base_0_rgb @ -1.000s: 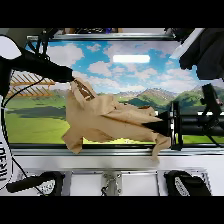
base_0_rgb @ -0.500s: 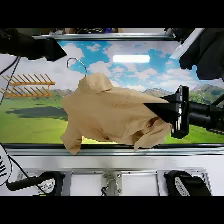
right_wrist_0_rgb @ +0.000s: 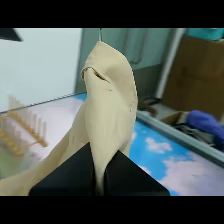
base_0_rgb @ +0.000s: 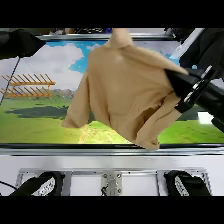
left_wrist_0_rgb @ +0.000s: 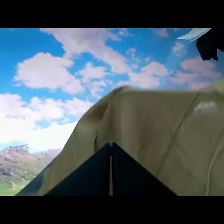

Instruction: Fold the clothes and pants, and hang the long-sleeved shirts on hangers.

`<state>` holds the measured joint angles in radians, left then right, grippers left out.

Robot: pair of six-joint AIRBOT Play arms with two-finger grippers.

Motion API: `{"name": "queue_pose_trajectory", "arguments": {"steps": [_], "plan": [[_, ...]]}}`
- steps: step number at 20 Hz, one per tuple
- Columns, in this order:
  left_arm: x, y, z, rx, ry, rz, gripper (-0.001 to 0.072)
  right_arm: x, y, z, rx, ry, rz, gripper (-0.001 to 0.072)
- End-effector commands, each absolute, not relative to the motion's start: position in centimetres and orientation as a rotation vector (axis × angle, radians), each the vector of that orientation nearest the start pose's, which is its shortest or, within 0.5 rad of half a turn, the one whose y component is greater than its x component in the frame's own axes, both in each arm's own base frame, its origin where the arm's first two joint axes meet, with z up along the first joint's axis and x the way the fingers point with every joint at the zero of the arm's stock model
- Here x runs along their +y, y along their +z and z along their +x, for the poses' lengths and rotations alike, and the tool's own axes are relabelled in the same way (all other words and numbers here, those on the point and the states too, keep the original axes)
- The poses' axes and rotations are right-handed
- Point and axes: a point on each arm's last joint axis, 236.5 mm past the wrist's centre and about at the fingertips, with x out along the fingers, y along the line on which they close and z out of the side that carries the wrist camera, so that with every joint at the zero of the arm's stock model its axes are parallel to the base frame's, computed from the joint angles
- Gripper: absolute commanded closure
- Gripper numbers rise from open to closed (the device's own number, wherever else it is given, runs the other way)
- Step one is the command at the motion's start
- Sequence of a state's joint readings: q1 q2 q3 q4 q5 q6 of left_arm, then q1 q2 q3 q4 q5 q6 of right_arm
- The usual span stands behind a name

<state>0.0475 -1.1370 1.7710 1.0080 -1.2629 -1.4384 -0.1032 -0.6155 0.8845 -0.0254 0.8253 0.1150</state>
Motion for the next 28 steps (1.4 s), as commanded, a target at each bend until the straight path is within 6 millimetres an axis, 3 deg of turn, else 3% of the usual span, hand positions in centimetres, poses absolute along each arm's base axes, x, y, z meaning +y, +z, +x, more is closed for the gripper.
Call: {"name": "queue_pose_trajectory", "arguments": {"steps": [1, 4, 6, 8, 12, 15, 19, 28], "plan": [[-10.0, 32.7, 38.5, 0.551, -0.451, -0.222, 0.0692, 6.5, 36.6, 33.7, -0.270, 0.359, -0.125, 0.0706], [-10.4, 30.9, 37.6, 0.590, -0.456, -0.231, 0.0692, -1.4, 38.5, 33.6, -0.311, 0.042, -0.188, 0.0706], [-11.5, 29.5, 36.9, 0.619, -0.480, -0.231, 0.0692, -6.8, 39.8, 32.0, -0.333, -0.181, -0.228, 0.0706], [-13.2, 28.2, 36.3, 0.632, -0.524, -0.208, 0.0692, -11.1, 41.1, 29.3, -0.355, -0.381, -0.262, 0.0707], [-16.2, 26.4, 35.7, 0.632, -0.591, -0.186, 0.0692, -16.5, 43.3, 22.9, -0.394, -0.695, -0.318, 0.0706], [-17.4, 25.4, 35.6, 0.641, -0.613, -0.185, 0.0692, -18.5, 44.6, 18.9, -0.409, -0.867, -0.377, 0.0706], [-17.6, 25.1, 35.5, 0.646, -0.620, -0.176, 0.0692, -20.0, 47.6, 16.4, -0.455, -1.003, -0.474, 0.0706], [-17.7, 24.5, 35.0, 0.666, -0.642, -0.134, 0.0692, -26.1, 54.7, 17.8, -0.486, -1.126, -0.521, 0.0706]]}}
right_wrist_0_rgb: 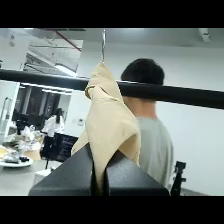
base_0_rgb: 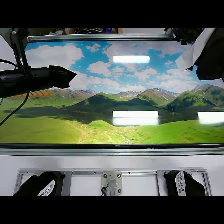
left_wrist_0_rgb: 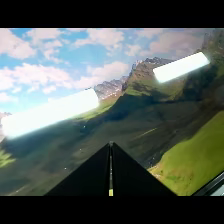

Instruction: Fold the clothes and pants, and hang the long-sleeved shirts on hangers.

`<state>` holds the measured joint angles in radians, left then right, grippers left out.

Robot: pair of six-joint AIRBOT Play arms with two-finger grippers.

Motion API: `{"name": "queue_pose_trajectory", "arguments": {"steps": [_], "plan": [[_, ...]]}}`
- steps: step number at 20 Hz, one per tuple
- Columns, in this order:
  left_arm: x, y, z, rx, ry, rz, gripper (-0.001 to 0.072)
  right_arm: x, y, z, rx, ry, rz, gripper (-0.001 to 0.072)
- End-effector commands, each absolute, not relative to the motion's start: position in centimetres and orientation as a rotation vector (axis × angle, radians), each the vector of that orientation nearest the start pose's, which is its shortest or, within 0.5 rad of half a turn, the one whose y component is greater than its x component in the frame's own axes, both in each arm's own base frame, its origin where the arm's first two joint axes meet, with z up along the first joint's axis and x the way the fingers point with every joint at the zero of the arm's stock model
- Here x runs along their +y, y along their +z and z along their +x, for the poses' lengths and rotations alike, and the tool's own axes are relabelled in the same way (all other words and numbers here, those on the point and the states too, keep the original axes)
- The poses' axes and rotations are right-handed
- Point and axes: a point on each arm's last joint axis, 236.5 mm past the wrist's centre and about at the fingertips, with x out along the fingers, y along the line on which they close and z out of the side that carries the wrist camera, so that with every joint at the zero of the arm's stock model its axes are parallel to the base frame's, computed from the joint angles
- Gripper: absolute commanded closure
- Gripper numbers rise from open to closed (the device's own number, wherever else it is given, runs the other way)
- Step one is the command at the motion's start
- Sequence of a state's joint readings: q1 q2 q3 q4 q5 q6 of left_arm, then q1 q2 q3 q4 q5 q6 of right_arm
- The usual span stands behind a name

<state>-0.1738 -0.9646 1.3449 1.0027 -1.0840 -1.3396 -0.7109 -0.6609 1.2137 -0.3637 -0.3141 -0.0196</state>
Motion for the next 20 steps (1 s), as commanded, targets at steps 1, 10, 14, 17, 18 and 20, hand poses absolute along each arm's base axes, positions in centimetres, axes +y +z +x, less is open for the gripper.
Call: {"name": "queue_pose_trajectory", "arguments": {"steps": [1, 10, 14, 17, 18, 20], "plan": [[-17.7, 24.4, 35.0, 0.669, -0.643, -0.133, 0.0692, -27.1, 55.1, 17.9, -0.479, -1.135, -0.526, 0.0706], [-17.8, 23.9, 34.4, 0.701, -0.655, -0.128, 0.0692, -35.0, 51.5, 20.0, -0.389, -1.142, -0.402, 0.0706], [-17.9, 23.1, 33.4, 0.749, -0.673, -0.116, 0.0692, -36.3, 50.2, 20.9, -0.359, -1.141, -0.389, 0.0706], [-17.9, 23.1, 33.4, 0.752, -0.673, -0.115, 0.0692, -36.3, 50.1, 21.3, -0.352, -1.123, -0.390, 0.0705], [-17.9, 23.1, 33.4, 0.752, -0.673, -0.115, 0.0692, -36.1, 50.0, 21.8, -0.346, -1.102, -0.392, 0.0703], [-17.9, 23.1, 33.4, 0.752, -0.673, -0.115, 0.0692, -35.5, 49.8, 23.0, -0.331, -1.049, -0.400, 0.0694]]}}
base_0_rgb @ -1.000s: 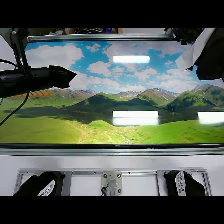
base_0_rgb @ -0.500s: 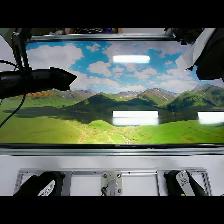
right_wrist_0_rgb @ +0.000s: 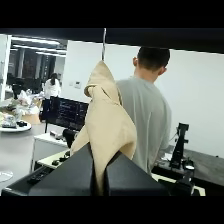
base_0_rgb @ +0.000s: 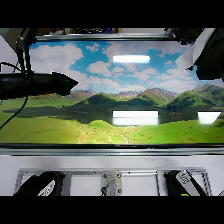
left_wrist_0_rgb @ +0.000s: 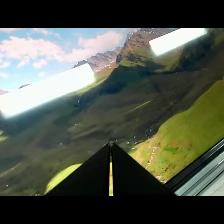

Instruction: Fold the clothes and pants, and hang the long-sleeved shirts on hangers.

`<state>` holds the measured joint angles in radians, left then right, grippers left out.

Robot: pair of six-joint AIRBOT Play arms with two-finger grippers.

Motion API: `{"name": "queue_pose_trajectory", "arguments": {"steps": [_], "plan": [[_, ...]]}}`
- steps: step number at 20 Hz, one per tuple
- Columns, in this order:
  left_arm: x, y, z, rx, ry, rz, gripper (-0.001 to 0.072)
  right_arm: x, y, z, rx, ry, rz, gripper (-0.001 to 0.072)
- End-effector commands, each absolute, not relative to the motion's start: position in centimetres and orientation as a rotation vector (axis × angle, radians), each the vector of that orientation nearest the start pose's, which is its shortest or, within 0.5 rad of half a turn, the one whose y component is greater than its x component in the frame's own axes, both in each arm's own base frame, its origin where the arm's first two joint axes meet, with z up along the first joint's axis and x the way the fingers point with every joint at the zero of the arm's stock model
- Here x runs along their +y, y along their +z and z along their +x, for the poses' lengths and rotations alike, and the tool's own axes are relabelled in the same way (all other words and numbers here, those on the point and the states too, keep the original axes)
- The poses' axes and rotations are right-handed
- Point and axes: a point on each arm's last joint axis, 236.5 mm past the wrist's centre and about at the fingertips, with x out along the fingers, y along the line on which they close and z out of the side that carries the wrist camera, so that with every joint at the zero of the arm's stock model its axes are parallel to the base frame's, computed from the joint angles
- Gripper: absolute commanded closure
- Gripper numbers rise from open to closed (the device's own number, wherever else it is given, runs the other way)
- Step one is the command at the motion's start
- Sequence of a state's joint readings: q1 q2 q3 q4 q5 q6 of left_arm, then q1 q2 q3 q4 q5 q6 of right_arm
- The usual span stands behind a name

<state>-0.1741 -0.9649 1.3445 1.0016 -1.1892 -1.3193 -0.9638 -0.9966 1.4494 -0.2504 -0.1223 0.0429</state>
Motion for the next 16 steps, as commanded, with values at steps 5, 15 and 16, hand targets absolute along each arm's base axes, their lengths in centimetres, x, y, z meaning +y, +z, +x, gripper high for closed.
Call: {"name": "queue_pose_trajectory", "arguments": {"steps": [5, 15, 16], "plan": [[-17.9, 23.1, 33.4, 0.753, -0.674, -0.115, 0.0692, -34.9, 50.1, 23.1, -0.336, -1.030, -0.405, 0.0124], [-17.9, 22.9, 33.1, 0.764, -0.678, -0.112, 0.0692, -10.5, 50.6, 28.3, -0.296, -0.145, -0.327, 0.0095], [-17.9, 22.9, 33.1, 0.764, -0.678, -0.111, 0.0692, -7.2, 48.7, 29.3, -0.239, 0.011, -0.264, 0.0095]]}}
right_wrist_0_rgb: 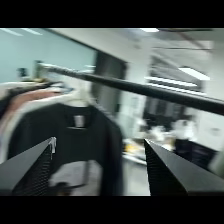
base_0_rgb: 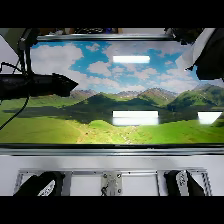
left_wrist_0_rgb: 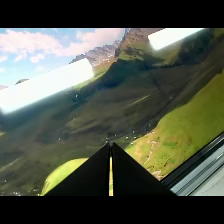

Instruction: Fold the clothes and pants, and hang the long-sleeved shirts on hangers.

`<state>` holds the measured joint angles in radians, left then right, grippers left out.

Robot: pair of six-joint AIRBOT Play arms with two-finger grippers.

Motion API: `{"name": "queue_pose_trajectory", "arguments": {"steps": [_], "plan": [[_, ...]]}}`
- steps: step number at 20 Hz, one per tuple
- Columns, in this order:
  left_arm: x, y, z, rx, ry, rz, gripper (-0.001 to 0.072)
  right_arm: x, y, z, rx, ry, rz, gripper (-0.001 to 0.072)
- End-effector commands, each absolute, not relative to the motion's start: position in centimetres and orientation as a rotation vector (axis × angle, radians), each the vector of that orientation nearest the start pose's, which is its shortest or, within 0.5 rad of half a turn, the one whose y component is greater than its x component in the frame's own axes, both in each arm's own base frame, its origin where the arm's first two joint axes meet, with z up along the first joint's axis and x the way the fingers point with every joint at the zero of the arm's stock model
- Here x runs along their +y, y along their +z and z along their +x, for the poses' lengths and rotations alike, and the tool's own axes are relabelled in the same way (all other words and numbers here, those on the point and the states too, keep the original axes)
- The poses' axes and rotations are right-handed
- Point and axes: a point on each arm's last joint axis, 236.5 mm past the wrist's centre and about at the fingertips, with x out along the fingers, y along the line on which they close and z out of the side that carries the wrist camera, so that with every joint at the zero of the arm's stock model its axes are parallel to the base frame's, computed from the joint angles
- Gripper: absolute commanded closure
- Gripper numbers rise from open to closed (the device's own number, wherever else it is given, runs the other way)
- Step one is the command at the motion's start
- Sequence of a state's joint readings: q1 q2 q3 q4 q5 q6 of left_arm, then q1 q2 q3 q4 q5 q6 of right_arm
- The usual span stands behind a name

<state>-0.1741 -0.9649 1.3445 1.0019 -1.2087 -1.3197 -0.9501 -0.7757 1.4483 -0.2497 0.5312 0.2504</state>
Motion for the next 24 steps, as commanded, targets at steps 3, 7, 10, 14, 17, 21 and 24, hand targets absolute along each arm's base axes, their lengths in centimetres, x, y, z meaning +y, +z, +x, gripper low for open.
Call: {"name": "queue_pose_trajectory", "arguments": {"steps": [3, 7, 10, 14, 17, 21, 24], "plan": [[-17.9, 22.7, 33.0, 0.772, -0.681, -0.109, 0.0692, 1.3, 42.5, 30.9, -0.051, 0.437, -0.150, 0.0096], [-18.0, 22.2, 32.3, 0.806, -0.693, -0.099, 0.0692, 11.8, 33.7, 31.8, 0.152, 0.818, -0.097, 0.0099], [-17.9, 21.6, 32.2, 0.816, -0.690, -0.104, 0.0693, 18.1, 24.7, 31.1, 0.380, 0.956, -0.115, 0.0099], [-17.7, 18.7, 32.2, 0.844, -0.662, -0.136, 0.0692, 23.7, 19.1, 29.9, 0.465, 1.056, -0.116, 0.0099], [-17.5, 16.5, 31.2, 0.893, -0.657, -0.146, 0.0692, 25.0, 18.5, 29.5, 0.480, 1.092, -0.111, 0.0311], [-17.4, 15.7, 30.7, 0.895, -0.649, -0.154, 0.0692, 25.1, 18.4, 29.3, 0.484, 1.099, -0.108, 0.0695], [-17.2, 15.1, 29.7, 0.899, -0.645, -0.156, 0.0692, 25.1, 18.4, 29.3, 0.484, 1.099, -0.107, 0.0695]]}}
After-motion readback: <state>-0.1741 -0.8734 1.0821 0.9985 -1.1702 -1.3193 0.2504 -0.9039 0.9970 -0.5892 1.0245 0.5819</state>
